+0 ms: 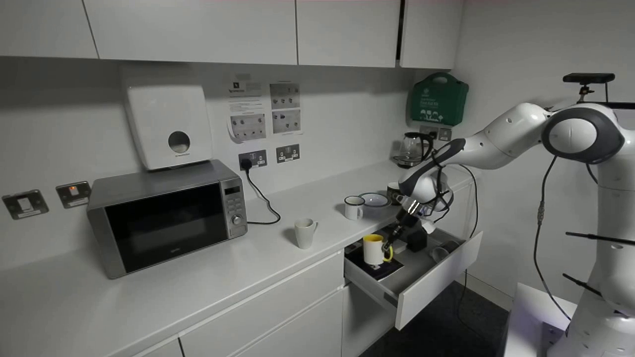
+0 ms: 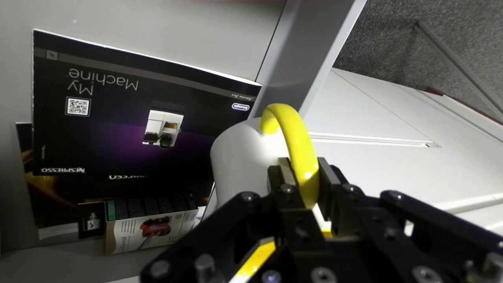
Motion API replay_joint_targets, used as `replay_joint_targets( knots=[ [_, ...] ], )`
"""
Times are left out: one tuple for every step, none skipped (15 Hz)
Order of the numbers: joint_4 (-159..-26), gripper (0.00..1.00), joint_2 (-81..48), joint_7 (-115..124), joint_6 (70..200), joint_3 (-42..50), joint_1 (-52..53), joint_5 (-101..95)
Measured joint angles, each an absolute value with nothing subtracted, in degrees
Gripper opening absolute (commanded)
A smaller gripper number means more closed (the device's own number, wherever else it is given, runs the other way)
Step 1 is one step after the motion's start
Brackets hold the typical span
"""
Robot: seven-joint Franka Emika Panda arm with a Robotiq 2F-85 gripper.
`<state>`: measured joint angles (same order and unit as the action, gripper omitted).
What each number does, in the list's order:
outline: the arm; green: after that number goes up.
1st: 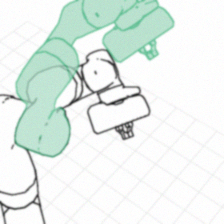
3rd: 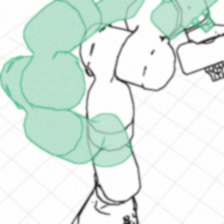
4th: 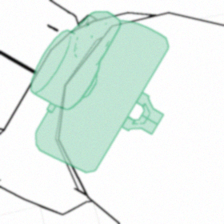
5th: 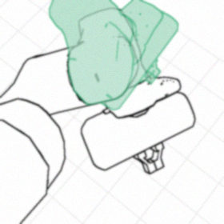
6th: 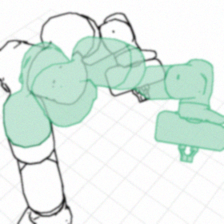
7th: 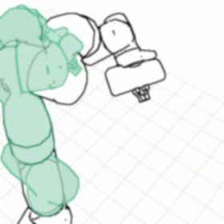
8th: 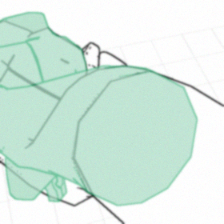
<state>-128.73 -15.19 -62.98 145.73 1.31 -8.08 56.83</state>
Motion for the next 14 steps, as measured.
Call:
replay_joint_targets(
  knots=[
    [-128.2,0.05,-15.8,-63.4,146.4,1.0,-8.1,57.3],
    [-127.7,0.05,-16.5,-63.9,147.1,0.7,-8.1,57.7],
    [-127.3,0.05,-17.1,-64.4,147.6,0.5,-8.1,57.9],
    [-127.1,0.05,-17.6,-64.8,148.0,0.3,-8.1,58.1],
    [-127.0,0.05,-18.0,-65.1,148.4,0.1,-8.1,58.2],
    [-126.9,0.05,-18.5,-65.3,148.8,-0.1,-8.1,58.3],
    [-126.6,0.05,-19.0,-65.5,149.3,-0.3,-8.1,58.6],
    [-126.2,0.05,-19.5,-65.9,149.8,-0.5,-8.1,59.0],
    [-125.9,0.05,-19.9,-66.2,150.2,-0.5,-8.1,59.3],
    [-125.5,0.05,-20.4,-66.5,150.6,-0.5,-8.1,59.6],
    [-125.3,0.05,-20.8,-66.7,150.9,-0.5,-8.1,59.8],
    [-125.3,0.05,-21.1,-66.8,151.1,-0.5,-8.2,60.0],
    [-125.2,0.05,-21.4,-67.0,151.3,-0.5,-8.2,60.1],
    [-125.2,0.05,-21.8,-67.1,151.4,-0.5,-8.3,60.3]
  ],
)
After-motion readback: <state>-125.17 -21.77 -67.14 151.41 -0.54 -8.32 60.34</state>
